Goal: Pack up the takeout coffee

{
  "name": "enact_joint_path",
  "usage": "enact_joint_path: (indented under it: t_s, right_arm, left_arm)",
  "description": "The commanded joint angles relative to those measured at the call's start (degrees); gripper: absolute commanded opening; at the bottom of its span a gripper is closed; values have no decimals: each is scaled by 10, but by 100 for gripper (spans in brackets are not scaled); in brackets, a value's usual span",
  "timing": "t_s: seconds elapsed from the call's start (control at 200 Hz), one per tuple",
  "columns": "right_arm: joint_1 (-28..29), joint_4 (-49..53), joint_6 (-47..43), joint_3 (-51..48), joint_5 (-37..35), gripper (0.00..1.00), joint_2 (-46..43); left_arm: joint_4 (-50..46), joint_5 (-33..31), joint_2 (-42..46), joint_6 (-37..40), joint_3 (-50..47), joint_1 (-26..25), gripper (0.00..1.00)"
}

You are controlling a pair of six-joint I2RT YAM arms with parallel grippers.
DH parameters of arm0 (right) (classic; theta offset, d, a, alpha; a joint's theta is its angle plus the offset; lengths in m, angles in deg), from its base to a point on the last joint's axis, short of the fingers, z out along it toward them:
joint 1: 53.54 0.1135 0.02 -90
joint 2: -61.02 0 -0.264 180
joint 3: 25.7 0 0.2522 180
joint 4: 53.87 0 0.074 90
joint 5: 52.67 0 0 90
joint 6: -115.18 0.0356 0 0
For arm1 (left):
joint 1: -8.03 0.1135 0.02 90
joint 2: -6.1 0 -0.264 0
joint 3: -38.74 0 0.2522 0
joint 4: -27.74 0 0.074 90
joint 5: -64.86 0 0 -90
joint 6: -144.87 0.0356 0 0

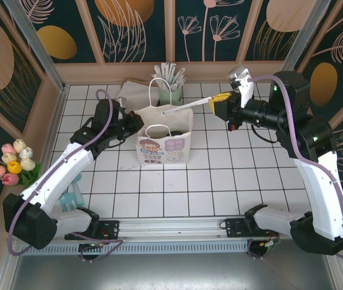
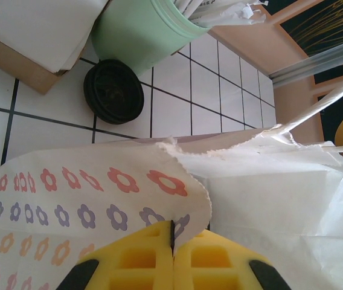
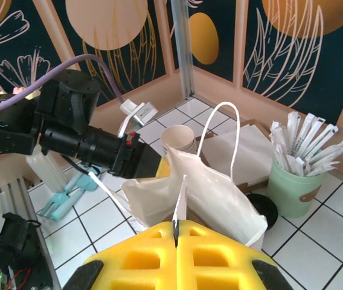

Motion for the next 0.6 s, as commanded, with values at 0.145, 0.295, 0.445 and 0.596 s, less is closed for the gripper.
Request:
enact_joint_path:
  t_s: [0.145,0.295,0.445,0.596]
  right_arm:
    - [3,-89,12,-113,77,0,11]
    - [9,-130,10,-129,121,0,85]
    - [32,-121,-9,-101,87,0,174]
    - [43,-130,-18,-80,104,0,233]
  left_arm:
    - [-7,15,-3,19,7,0,9]
    - [-17,16,-1,29,13,0,9]
    - [-27,6,3,37,17,0,9]
    - [-23,4,6,33,8,0,9]
